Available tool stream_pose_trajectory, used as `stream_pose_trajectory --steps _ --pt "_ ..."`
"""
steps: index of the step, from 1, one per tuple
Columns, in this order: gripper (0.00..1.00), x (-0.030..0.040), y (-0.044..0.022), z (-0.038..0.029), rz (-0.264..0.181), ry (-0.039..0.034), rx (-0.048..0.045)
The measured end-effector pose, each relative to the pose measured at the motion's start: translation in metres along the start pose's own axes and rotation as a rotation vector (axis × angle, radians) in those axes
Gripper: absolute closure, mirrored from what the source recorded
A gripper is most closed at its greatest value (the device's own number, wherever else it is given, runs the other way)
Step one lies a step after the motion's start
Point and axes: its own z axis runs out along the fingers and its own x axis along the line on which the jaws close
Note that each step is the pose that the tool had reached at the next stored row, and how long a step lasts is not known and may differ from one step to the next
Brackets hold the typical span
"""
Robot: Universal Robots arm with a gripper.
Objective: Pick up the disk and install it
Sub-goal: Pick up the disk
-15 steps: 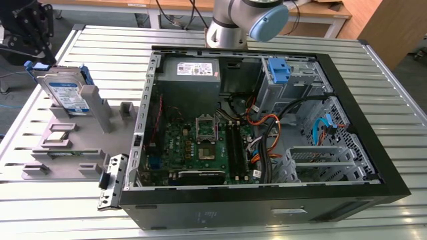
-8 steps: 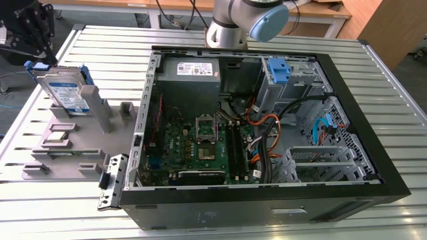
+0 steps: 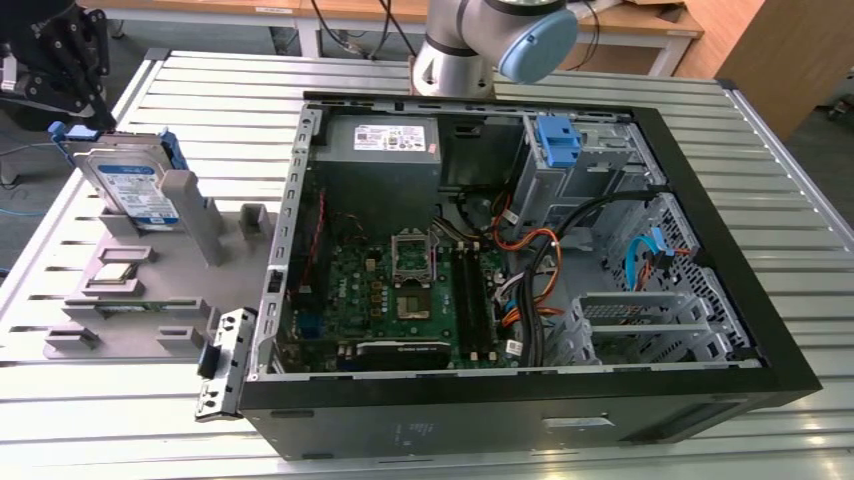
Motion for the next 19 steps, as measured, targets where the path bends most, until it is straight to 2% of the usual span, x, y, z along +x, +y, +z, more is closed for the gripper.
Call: stream_pose_trajectory --steps 15,17,19 --pt "0.90 0.0004 -0.0004 0.0072 -0.013 -0.0010 -0.0006" --pt "0.90 0.0005 -0.0005 0.0076 -0.015 -0.0078 -0.0017" --pt "0.90 0.0004 -0.0005 0.0080 -0.016 -0.0200 -0.0027"
